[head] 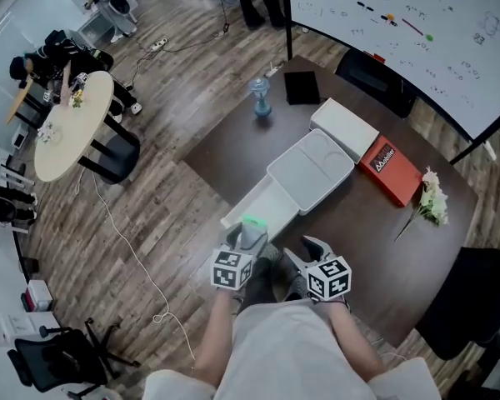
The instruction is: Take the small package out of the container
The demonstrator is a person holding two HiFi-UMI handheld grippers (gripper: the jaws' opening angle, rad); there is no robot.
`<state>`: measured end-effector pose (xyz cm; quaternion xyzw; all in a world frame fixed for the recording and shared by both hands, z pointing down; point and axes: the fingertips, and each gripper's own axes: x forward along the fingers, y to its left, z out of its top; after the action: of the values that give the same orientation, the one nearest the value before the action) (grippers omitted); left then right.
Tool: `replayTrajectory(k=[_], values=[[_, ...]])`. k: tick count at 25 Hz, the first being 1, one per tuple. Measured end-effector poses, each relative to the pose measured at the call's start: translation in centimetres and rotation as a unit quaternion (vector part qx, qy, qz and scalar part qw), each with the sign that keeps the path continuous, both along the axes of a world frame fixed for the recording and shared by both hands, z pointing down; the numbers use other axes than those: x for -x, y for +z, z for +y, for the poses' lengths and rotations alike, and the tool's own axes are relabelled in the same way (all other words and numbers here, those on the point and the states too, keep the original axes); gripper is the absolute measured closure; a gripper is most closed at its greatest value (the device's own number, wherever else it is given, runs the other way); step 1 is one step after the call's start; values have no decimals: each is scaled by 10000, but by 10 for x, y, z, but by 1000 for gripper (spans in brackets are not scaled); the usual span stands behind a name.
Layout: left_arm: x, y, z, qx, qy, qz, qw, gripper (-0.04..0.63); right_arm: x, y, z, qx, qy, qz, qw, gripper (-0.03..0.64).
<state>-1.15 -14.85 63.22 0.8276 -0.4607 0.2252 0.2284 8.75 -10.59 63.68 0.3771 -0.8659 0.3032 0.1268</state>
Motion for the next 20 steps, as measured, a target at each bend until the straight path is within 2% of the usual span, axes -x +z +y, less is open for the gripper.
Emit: replayTrajectory(k=[9, 16, 20], values=[[6, -6, 25, -55, -79, -99, 9999, 290, 10, -4, 14, -86, -180, 65, 9998, 467], [1, -7, 33, -163, -87, -109, 9998, 290, 5, -9, 21, -201, -319, 76, 9993, 588], [7, -8, 37, -204, -189, -83, 9996, 290, 5, -8, 21, -210, -269, 84, 9994, 618]])
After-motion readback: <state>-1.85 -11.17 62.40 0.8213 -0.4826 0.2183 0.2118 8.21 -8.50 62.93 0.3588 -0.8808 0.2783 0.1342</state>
